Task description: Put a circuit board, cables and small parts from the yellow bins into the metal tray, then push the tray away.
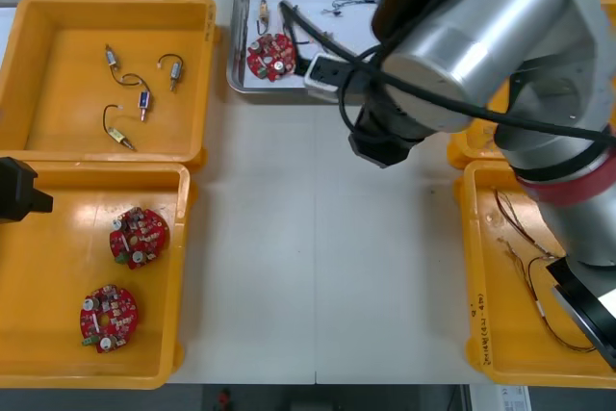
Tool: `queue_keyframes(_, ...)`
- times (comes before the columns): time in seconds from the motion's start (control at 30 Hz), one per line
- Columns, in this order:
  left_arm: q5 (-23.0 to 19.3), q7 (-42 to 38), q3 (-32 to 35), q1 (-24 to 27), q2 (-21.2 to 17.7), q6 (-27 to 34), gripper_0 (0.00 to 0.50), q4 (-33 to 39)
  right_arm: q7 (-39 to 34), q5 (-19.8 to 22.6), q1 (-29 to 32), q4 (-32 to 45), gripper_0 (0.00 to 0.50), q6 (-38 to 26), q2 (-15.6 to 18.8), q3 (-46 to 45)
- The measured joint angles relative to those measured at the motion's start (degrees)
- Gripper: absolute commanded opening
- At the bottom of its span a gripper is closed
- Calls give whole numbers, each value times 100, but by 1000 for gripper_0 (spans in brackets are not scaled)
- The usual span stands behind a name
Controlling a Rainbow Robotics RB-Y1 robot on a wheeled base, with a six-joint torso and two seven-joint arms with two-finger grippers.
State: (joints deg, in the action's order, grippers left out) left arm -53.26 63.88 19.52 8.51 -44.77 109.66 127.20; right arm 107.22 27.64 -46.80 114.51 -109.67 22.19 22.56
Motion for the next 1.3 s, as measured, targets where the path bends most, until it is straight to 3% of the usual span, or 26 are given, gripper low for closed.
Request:
queue_keyframes(0.33,-1,0,2,-2,0,0,500,1,-93,8,1023,1117,500,-16,27,-1695)
queue_keyframes(0.47,-2,0,3,-2,0,0,500,2,-145,72,1507,1442,500,-16,227,-2204)
queue_keyframes(0.57,-2,0,3,-3,0,0,500,3,-561,375,1884,1627,500,-16,441,-2619)
queue_keyframes(0.67,-3,0,4,-3,0,0,500,3,-1188,779,2249,1678,500,-16,592,-3137)
queue_keyframes(0.77,-3,0,4,-4,0,0,500,3,-1355,1009,2583,1686,500,-17,694,-3668)
queue_keyframes(1.1,-4,1,5,-4,0,0,500,4,-1619,1131,3379,1651,500,-17,1339,-4470)
queue_keyframes(1.3,-5,1,5,-4,0,0,500,4,-1620,1260,3522,1194,500,-17,1445,-4835)
